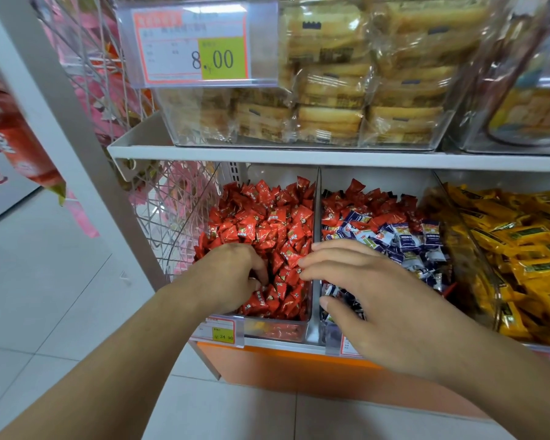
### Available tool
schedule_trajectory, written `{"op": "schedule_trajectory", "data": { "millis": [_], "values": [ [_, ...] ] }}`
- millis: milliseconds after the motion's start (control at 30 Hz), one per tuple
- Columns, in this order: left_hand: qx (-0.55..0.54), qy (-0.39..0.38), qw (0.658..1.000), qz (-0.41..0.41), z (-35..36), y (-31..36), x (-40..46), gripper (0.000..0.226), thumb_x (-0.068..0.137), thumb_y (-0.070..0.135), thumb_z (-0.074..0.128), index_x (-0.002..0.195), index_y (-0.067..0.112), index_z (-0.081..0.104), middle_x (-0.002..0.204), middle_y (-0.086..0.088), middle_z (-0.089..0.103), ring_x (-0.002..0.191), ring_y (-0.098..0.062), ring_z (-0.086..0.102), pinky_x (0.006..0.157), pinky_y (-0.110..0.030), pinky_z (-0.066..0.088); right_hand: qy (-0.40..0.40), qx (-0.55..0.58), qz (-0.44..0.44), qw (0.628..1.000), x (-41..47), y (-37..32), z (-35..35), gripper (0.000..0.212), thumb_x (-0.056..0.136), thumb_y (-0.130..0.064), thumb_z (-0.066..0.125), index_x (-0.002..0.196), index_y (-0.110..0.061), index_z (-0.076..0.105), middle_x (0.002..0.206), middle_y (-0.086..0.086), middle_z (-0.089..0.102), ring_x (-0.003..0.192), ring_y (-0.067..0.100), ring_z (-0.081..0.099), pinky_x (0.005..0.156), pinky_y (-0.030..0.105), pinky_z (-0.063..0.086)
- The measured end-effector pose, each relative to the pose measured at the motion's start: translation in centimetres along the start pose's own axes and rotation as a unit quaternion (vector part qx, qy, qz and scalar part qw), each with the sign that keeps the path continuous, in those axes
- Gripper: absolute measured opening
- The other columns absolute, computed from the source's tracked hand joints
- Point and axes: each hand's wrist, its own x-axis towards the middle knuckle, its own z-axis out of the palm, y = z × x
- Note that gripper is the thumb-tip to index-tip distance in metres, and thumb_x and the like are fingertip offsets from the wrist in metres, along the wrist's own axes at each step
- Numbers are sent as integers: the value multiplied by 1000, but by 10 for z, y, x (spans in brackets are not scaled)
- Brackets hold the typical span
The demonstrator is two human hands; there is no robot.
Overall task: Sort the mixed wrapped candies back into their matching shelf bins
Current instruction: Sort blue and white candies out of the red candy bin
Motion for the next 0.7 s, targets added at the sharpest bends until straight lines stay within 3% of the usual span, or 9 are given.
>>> {"op": "schedule_trajectory", "data": {
  "millis": [167, 300, 400, 567, 700],
  "values": [
    [-20, -31, 999, -27, -8, 3, -4, 23, 97, 21, 64, 99, 41, 76, 106, 13, 69, 94, -7, 65, 83, -25, 53, -2, 0, 2, 1000, 0, 0, 0, 39, 101, -26, 56, 139, -37, 59, 144, -32, 46, 145, -13, 17, 116, 4, 3],
    [-35, -52, 998, -23, -12, 6, -7, 22, 95, 17, 65, 104, 35, 74, 101, 18, 70, 96, 0, 63, 83, -19, 52, -2, -3, 3, 1000, 0, 0, 0, 39, 102, -27, 56, 139, -39, 58, 145, -34, 44, 146, -14, 16, 117, 6, 5],
    [-66, -81, 994, -22, -15, 7, -8, 24, 93, 22, 71, 113, 36, 73, 98, 23, 70, 99, 3, 63, 89, -20, 50, -4, -6, 5, 1000, 0, -1, 0, 39, 102, -27, 56, 139, -39, 58, 145, -34, 44, 146, -13, 16, 119, 7, 7],
    [-2, -91, 996, -7, -17, 12, -10, 30, 94, 39, 69, 125, 41, 71, 107, 23, 64, 115, -5, 44, 105, -28, 33, -2, -5, 2, 1000, 0, 0, 1, 39, 101, -27, 56, 139, -39, 58, 145, -34, 44, 146, -13, 16, 118, 7, 7],
    [-27, -88, 995, -24, -17, 10, -11, 26, 88, 44, 75, 114, 46, 71, 110, 15, 61, 114, -8, 51, 102, -32, 43, -1, -10, -3, 1000, 0, 2, 2, 39, 100, -25, 58, 137, -37, 60, 143, -33, 46, 145, -13, 18, 116, 5, 5]
  ]
}}
